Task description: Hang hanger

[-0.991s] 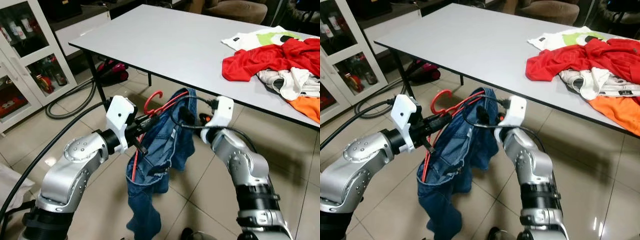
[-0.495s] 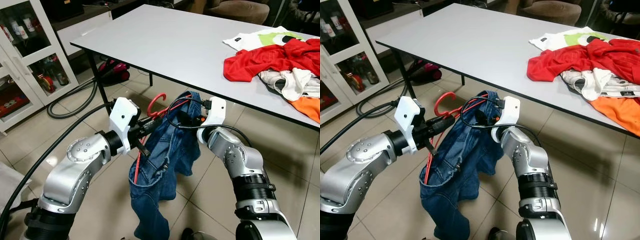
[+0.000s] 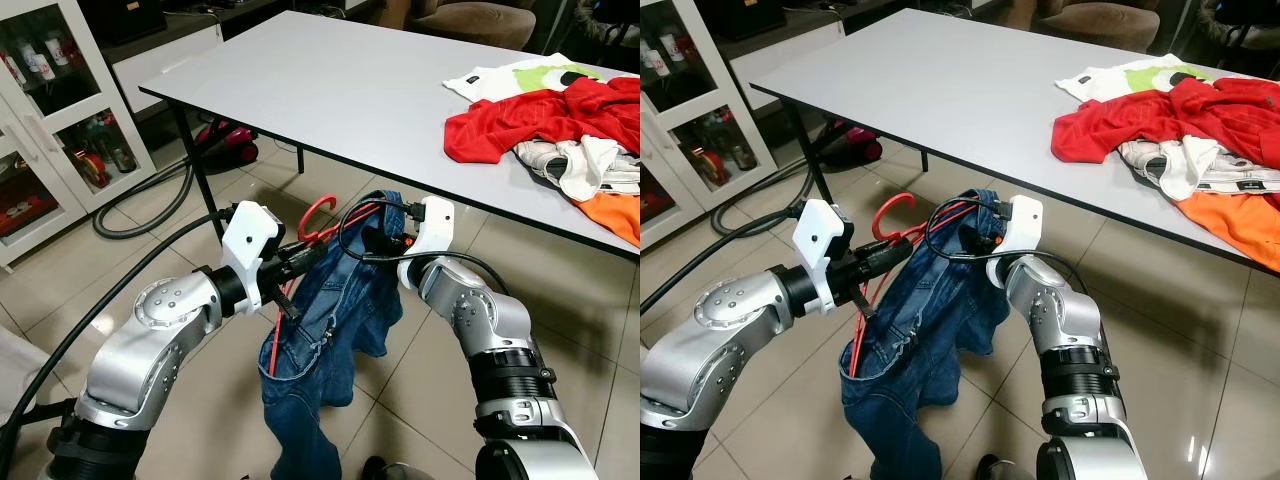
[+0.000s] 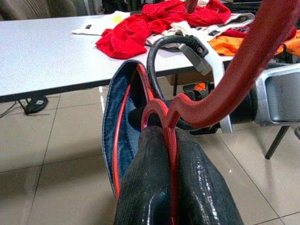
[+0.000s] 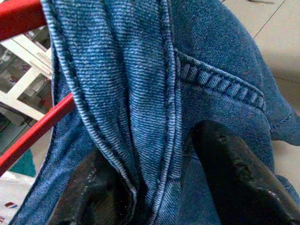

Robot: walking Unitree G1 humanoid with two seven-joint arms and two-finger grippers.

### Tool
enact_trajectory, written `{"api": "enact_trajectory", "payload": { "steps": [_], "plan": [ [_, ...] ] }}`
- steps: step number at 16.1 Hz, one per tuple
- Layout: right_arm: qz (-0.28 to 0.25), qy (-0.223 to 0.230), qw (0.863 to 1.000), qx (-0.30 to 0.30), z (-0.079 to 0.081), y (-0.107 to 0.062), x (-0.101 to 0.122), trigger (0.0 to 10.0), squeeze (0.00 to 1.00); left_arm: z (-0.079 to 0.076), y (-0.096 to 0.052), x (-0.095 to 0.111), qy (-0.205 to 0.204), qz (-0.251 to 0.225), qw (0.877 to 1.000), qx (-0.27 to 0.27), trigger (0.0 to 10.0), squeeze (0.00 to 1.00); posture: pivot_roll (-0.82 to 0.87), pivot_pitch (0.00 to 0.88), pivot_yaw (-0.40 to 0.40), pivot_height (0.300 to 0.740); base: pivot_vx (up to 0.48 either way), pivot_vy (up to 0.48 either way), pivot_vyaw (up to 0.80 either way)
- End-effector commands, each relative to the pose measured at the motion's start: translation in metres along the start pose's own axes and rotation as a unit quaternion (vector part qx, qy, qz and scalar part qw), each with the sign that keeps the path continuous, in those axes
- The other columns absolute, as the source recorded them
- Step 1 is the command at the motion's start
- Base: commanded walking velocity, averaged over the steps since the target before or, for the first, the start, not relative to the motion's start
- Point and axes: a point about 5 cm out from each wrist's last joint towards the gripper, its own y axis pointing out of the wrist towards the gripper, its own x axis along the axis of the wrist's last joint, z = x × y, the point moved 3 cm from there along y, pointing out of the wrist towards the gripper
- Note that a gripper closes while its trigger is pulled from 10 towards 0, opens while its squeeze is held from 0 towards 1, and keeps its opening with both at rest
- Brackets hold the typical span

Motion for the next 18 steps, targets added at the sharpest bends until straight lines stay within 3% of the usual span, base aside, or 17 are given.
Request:
{"api": "enact_trajectory", "payload": {
  "steps": [1, 5, 14, 18],
  "plan": [
    [-0.017, -0.004, 1.000, 0.000, -0.001, -0.003, 0.008, 0.0, 0.00, -0.004, -0.001, 0.005, 0.014, -0.008, 1.000, -0.011, 10.0, 0.00, 0.00, 0.037, 0.033, 0.740, 0.000, 0.000, 0.00],
    [-0.051, -0.044, 0.998, 0.016, 0.004, -0.010, 0.020, 0.0, 0.00, -0.003, -0.002, 0.000, 0.015, 0.000, 1.000, -0.012, 10.0, 0.00, 0.01, 0.033, 0.027, 0.740, 0.000, 0.000, 0.00],
    [-0.049, -0.036, 0.998, 0.013, 0.001, -0.016, 0.015, 0.0, 0.00, -0.003, -0.001, -0.006, 0.014, 0.009, 1.000, -0.012, 10.0, 0.00, 0.00, 0.041, 0.029, 0.740, 0.000, 0.000, 0.00],
    [-0.074, -0.039, 0.996, 0.040, 0.009, -0.023, 0.032, 0.0, 0.00, 0.000, -0.003, -0.023, 0.036, 0.046, 0.998, 0.000, 10.0, 0.00, 0.01, 0.052, 0.029, 0.740, 0.000, 0.000, 0.00]
  ]
}}
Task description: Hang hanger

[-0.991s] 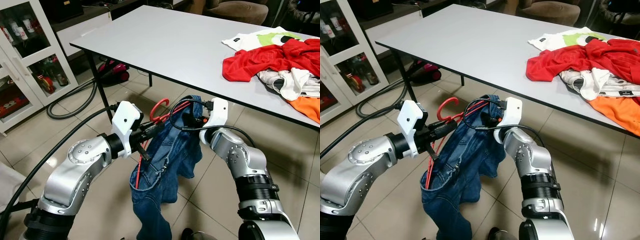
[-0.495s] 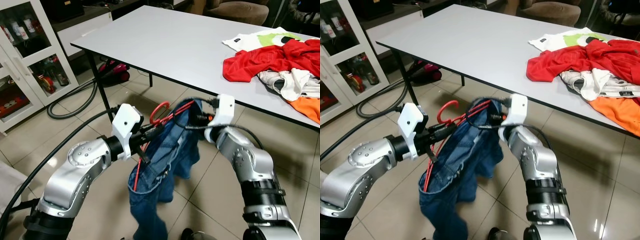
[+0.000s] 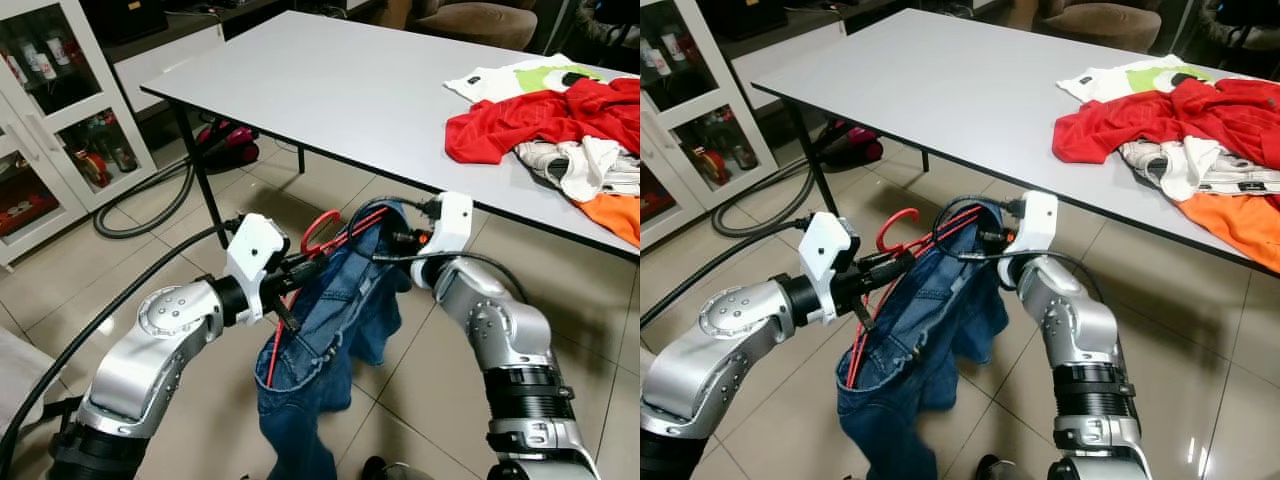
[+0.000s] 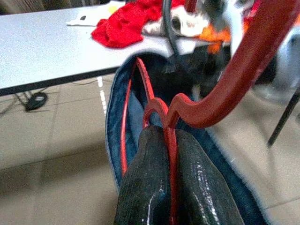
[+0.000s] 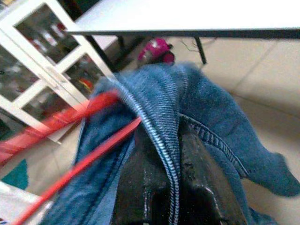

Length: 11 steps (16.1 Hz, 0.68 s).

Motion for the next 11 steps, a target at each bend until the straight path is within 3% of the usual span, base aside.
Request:
{"api": "enact_trajectory", "payload": {
  "steps": [1, 5, 7, 11],
  "plan": [
    [-0.024, -0.006, 0.999, 0.021, 0.009, -0.002, 0.016, 0.0, 0.00, 0.002, -0.001, -0.010, 0.009, 0.023, 1.000, 0.005, 10.0, 0.00, 0.01, 0.053, 0.029, 0.740, 0.000, 0.000, 0.00],
    [-0.048, -0.013, 0.998, 0.028, 0.001, -0.010, 0.046, 0.0, 0.00, -0.003, -0.003, -0.023, 0.023, 0.056, 0.998, -0.015, 10.0, 0.00, 0.00, 0.055, 0.032, 0.740, 0.000, 0.000, 0.00],
    [-0.067, -0.018, 0.997, 0.015, -0.010, -0.013, 0.062, 0.0, 0.00, -0.006, -0.004, -0.026, 0.027, 0.060, 0.997, -0.027, 10.0, 0.00, 0.00, 0.056, 0.035, 0.740, 0.000, 0.000, 0.00],
    [-0.058, -0.032, 0.997, -0.044, -0.048, -0.012, 0.056, 0.0, 0.00, -0.009, -0.010, -0.012, 0.027, 0.038, 0.997, -0.055, 10.0, 0.00, 0.00, 0.059, 0.039, 0.740, 0.000, 0.000, 0.00]
  ]
}}
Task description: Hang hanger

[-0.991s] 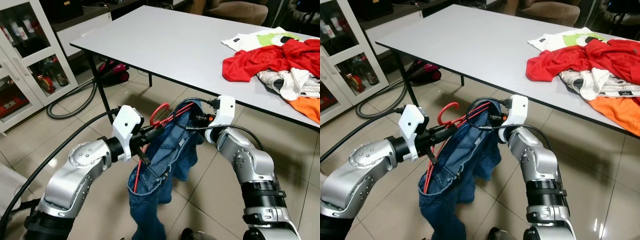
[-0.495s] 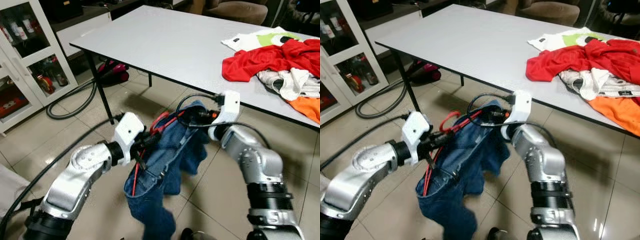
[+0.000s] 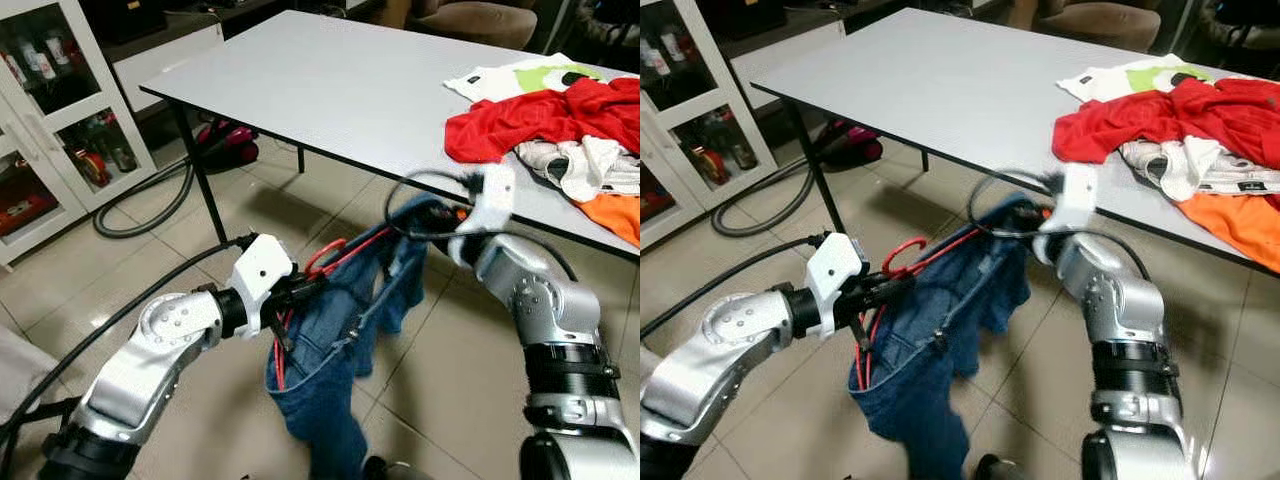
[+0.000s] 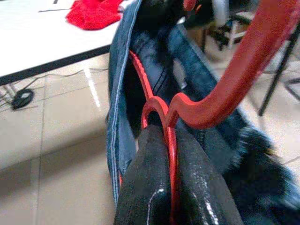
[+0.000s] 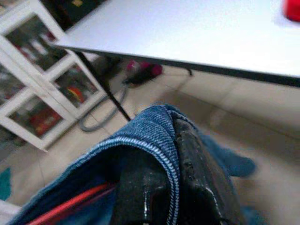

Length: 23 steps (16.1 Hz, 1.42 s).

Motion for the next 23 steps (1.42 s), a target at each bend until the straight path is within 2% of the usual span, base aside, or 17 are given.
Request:
{"api": "enact_trajectory", "payload": {
  "steps": [1, 2, 3, 4, 6, 8, 10, 12, 14, 16, 17, 18, 19, 20, 21, 22, 23],
  "plan": [
    [-0.047, -0.016, 0.998, -0.032, -0.018, -0.001, 0.022, 0.0, 0.00, -0.004, -0.007, -0.001, -0.008, 0.007, 1.000, -0.016, 10.0, 0.00, 0.01, 0.059, 0.038, 0.740, 0.000, 0.000, 0.00],
    [-0.041, -0.016, 0.998, -0.048, -0.028, 0.000, 0.019, 0.0, 0.00, -0.005, -0.008, 0.003, -0.012, -0.003, 1.000, -0.020, 10.0, 0.00, 0.01, 0.057, 0.037, 0.740, 0.000, 0.000, 0.00],
    [-0.040, -0.016, 0.998, -0.051, -0.031, 0.000, 0.018, 0.0, 0.00, -0.006, -0.008, 0.005, -0.012, -0.006, 1.000, -0.022, 10.0, 0.00, 0.01, 0.058, 0.036, 0.740, 0.000, 0.000, 0.00],
    [-0.040, -0.010, 0.997, -0.068, -0.044, 0.002, 0.014, 0.0, 0.00, -0.006, -0.012, 0.010, -0.011, -0.012, 0.999, -0.029, 10.0, 0.00, 0.02, 0.058, 0.034, 0.740, 0.000, 0.000, 0.00],
    [-0.048, 0.003, 0.995, -0.085, -0.054, 0.003, 0.014, 0.0, 0.00, -0.005, -0.015, 0.014, -0.017, -0.020, 0.999, -0.032, 10.0, 0.00, 0.02, 0.059, 0.035, 0.740, 0.000, 0.000, 0.00],
    [-0.054, 0.014, 0.994, -0.096, -0.061, 0.004, 0.014, 0.0, 0.00, -0.004, -0.016, 0.017, -0.025, -0.029, 0.999, -0.031, 10.0, 0.00, 0.02, 0.058, 0.036, 0.740, 0.000, 0.000, 0.00],
    [-0.048, 0.060, 0.992, -0.096, -0.063, 0.007, 0.001, 0.0, 0.00, 0.003, -0.017, 0.028, -0.055, -0.063, 0.996, -0.011, 10.0, 0.00, 0.02, 0.063, 0.032, 0.740, 0.000, 0.000, 0.00],
    [-0.033, 0.071, 0.995, -0.068, -0.045, 0.014, -0.015, 0.0, 0.00, 0.012, -0.017, 0.036, -0.080, -0.093, 0.992, 0.016, 10.0, 0.00, 0.02, 0.066, 0.030, 0.740, 0.000, 0.000, 0.00],
    [-0.024, 0.063, 0.997, -0.021, -0.019, 0.019, -0.025, 0.0, 0.00, 0.021, -0.014, 0.043, -0.107, -0.121, 0.986, 0.049, 10.0, 0.00, 0.02, 0.066, 0.030, 0.740, 0.000, 0.000, 0.00],
    [-0.014, 0.036, 0.999, 0.038, 0.015, 0.023, -0.035, 0.0, 0.00, 0.032, -0.004, 0.049, -0.146, -0.152, 0.973, 0.098, 10.0, 0.00, 0.02, 0.064, 0.030, 0.740, 0.000, 0.000, 0.00],
    [-0.012, 0.024, 0.998, 0.053, 0.024, 0.023, -0.038, 0.0, 0.00, 0.035, 0.000, 0.053, -0.163, -0.170, 0.965, 0.113, 10.0, 0.00, 0.02, 0.063, 0.029, 0.740, 0.000, 0.000, 0.00],
    [-0.011, 0.014, 0.998, 0.068, 0.034, 0.022, -0.040, 0.0, 0.00, 0.040, 0.003, 0.059, -0.188, -0.192, 0.954, 0.131, 10.0, 0.00, 0.02, 0.060, 0.028, 0.740, 0.000, 0.000, 0.00],
    [-0.012, -0.019, 0.995, 0.098, 0.056, 0.020, -0.046, 0.0, 0.00, 0.049, 0.012, 0.074, -0.251, -0.246, 0.922, 0.160, 10.0, 0.00, 0.01, 0.056, 0.025, 0.740, 0.000, 0.000, 0.00],
    [-0.013, -0.029, 0.994, 0.103, 0.061, 0.020, -0.047, 0.0, 0.00, 0.054, 0.013, 0.077, -0.269, -0.260, 0.911, 0.172, 10.0, 0.00, 0.01, 0.056, 0.025, 0.740, 0.000, 0.000, 0.00],
    [-0.017, -0.044, 0.993, 0.110, 0.070, 0.018, -0.049, 0.0, 0.00, 0.068, 0.015, 0.083, -0.305, -0.284, 0.884, 0.212, 10.0, 0.00, 0.01, 0.045, 0.021, 0.740, 0.000, 0.000, 0.00],
    [-0.020, -0.049, 0.992, 0.112, 0.074, 0.018, -0.050, 0.0, 0.00, 0.080, 0.014, 0.085, -0.306, -0.287, 0.872, 0.252, 10.0, 0.00, 0.01, 0.041, 0.019, 0.740, 0.000, 0.000, 0.00],
    [-0.022, -0.051, 0.993, 0.109, 0.074, 0.018, -0.050, 0.0, 0.00, 0.088, 0.011, 0.082, -0.289, -0.278, 0.871, 0.283, 10.0, 0.00, 0.01, 0.039, 0.019, 0.740, 0.000, 0.000, 0.00]
  ]
}}
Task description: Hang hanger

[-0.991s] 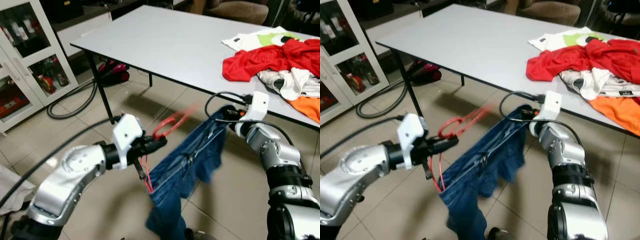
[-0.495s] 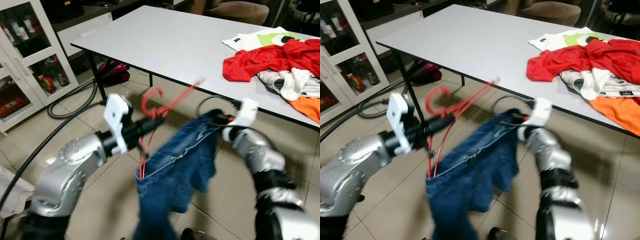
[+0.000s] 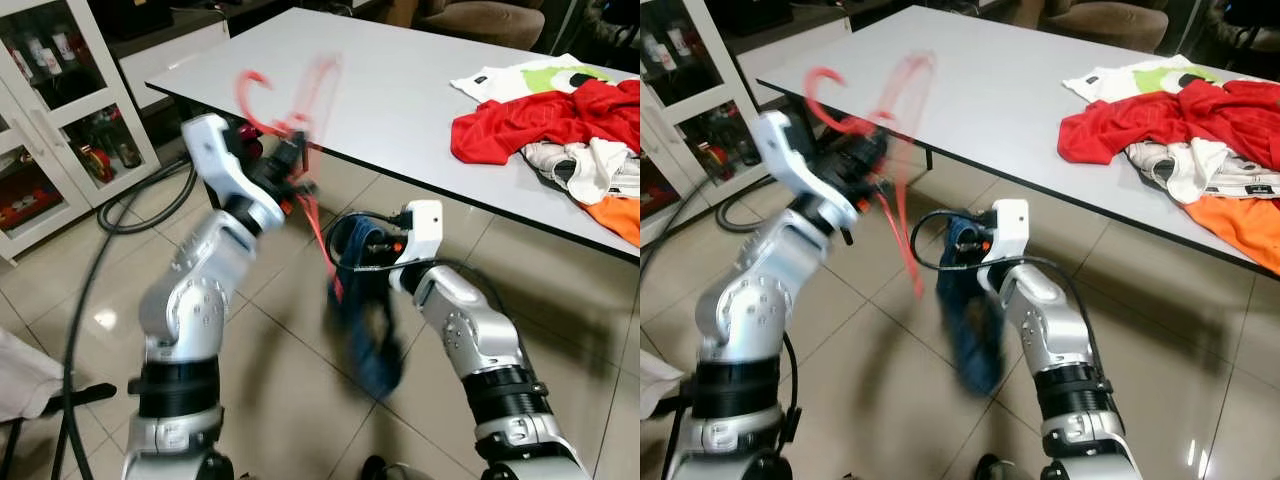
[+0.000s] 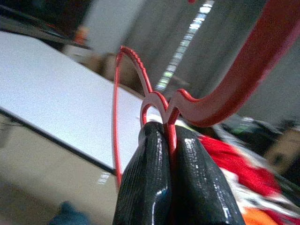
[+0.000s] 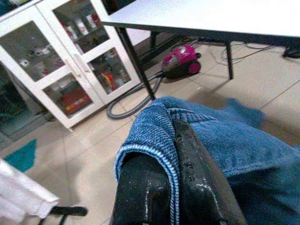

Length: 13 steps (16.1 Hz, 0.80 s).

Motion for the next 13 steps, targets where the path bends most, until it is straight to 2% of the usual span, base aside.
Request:
{"api": "enact_trajectory", "payload": {
  "steps": [1, 2, 4, 5, 6, 8, 13],
  "plan": [
    [-0.018, -0.012, 1.000, 0.003, 0.005, 0.000, 0.007, 0.0, 0.00, 0.009, 0.001, 0.006, 0.017, -0.011, 0.999, 0.030, 10.0, 0.00, 0.01, 0.039, 0.019, 0.740, 0.000, 0.000, 0.00],
    [-0.023, -0.011, 1.000, -0.013, 0.001, -0.003, 0.010, 0.0, 0.00, 0.031, -0.002, 0.010, 0.046, -0.013, 0.995, 0.083, 10.0, 0.00, 0.01, 0.039, 0.021, 0.740, 0.000, 0.000, 0.00],
    [-0.038, -0.009, 0.998, -0.042, -0.009, -0.007, 0.017, 0.0, 0.00, 0.073, -0.018, 0.013, 0.126, -0.002, 0.977, 0.171, 10.0, 0.00, 0.01, 0.041, 0.023, 0.740, 0.000, 0.000, 0.00],
    [-0.043, -0.008, 0.998, -0.050, -0.012, -0.008, 0.019, 0.0, 0.00, 0.080, -0.023, 0.013, 0.152, 0.004, 0.971, 0.182, 10.0, 0.00, 0.01, 0.042, 0.023, 0.740, 0.000, 0.000, 0.00],
    [-0.054, -0.012, 0.996, -0.067, -0.018, -0.012, 0.023, 0.0, 0.00, 0.088, -0.033, 0.011, 0.202, 0.019, 0.961, 0.186, 10.0, 0.00, 0.01, 0.044, 0.024, 0.740, 0.000, 0.000, 0.00],
    [-0.069, -0.034, 0.993, -0.088, -0.025, -0.018, 0.028, 0.0, 0.00, 0.095, -0.047, 0.007, 0.228, 0.034, 0.954, 0.193, 10.0, 0.00, 0.02, 0.048, 0.024, 0.740, 0.000, 0.000, 0.00],
    [-0.069, -0.034, 0.993, -0.088, -0.025, -0.018, 0.028, 0.0, 0.00, 0.095, -0.047, 0.007, 0.228, 0.034, 0.954, 0.193, 10.0, 0.00, 0.02, 0.048, 0.024, 0.740, 0.000, 0.000, 0.00]
  ]
}}
